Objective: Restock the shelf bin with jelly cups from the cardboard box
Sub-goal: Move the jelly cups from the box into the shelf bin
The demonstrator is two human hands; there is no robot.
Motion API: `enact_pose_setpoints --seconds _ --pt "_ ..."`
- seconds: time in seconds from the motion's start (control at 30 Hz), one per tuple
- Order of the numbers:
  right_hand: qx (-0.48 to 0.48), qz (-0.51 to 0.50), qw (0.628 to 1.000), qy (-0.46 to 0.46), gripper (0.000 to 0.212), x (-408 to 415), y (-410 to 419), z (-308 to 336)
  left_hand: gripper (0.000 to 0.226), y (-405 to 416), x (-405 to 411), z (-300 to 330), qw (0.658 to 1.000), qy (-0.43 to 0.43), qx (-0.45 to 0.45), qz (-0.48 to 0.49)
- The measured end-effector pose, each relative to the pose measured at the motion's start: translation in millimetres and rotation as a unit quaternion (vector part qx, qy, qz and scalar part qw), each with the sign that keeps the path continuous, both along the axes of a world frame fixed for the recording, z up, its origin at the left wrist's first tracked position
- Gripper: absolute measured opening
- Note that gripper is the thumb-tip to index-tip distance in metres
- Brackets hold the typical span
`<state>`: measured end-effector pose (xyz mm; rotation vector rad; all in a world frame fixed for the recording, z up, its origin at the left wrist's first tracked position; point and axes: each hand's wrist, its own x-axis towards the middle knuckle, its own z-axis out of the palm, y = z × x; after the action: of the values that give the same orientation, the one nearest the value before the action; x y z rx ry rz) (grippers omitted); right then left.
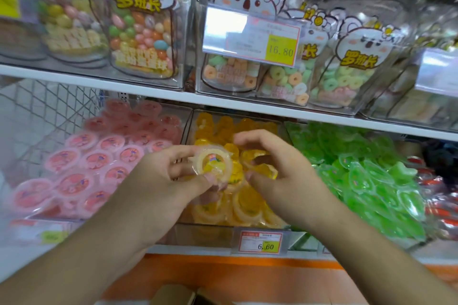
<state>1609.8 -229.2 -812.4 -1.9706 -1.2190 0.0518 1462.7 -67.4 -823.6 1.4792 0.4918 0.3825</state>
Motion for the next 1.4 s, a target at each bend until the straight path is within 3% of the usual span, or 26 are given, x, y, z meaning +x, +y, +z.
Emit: enact_pose_setpoints --seconds 0.13,0.3,0.5,0.63,0.8,0.93,1.07,1.23,1.4 --pt "0.028 0.083 0.996 -0.005 0.039 -18.3 7.8 -0.1 0.035 -1.0 -5.0 3.4 0.998 0.014 0.063 -0.008" --pt "0.057 0.053 0.997 0.002 0.032 -16.9 16.1 -6.7 0.024 2.5 -3.9 2.4 0.994 0.005 0.113 -0.012" --pt "0.065 0.004 0.998 -0.009 0.032 -9.9 22.4 -8.0 0.039 13.9 5.0 -4.6 0.983 0.0 0.184 0.015" --pt "0.047 -0.125 0.991 -0.013 0.029 17.2 37.8 -9.8 0.036 19.4 7.3 -10.8 0.934 0.032 0.347 0.073" --pt "0.021 -0.216 0.974 -0.069 0.033 62.3 66.1 -10.9 0.055 27.7 7.9 -26.6 0.881 0.111 0.459 0.031" --pt "-0.057 -0.218 0.97 -0.089 0.035 75.9 82.1 -6.1 0.07 30.7 5.1 -37.6 0.868 0.13 0.479 0.002" --pt "-0.049 -0.212 0.975 -0.041 0.017 82.0 84.7 -4.4 0.068 32.6 4.8 -39.7 0.87 0.132 0.475 0.002" --pt "-0.118 -0.249 0.961 -0.042 0.025 91.1 88.8 -11.3 0.068 33.8 2.9 -42.1 0.875 0.131 0.465 -0.003" --pt "-0.156 -0.239 0.957 -0.046 0.013 92.3 89.4 -9.1 0.069 33.3 1.5 -39.4 0.883 0.13 0.45 -0.005"
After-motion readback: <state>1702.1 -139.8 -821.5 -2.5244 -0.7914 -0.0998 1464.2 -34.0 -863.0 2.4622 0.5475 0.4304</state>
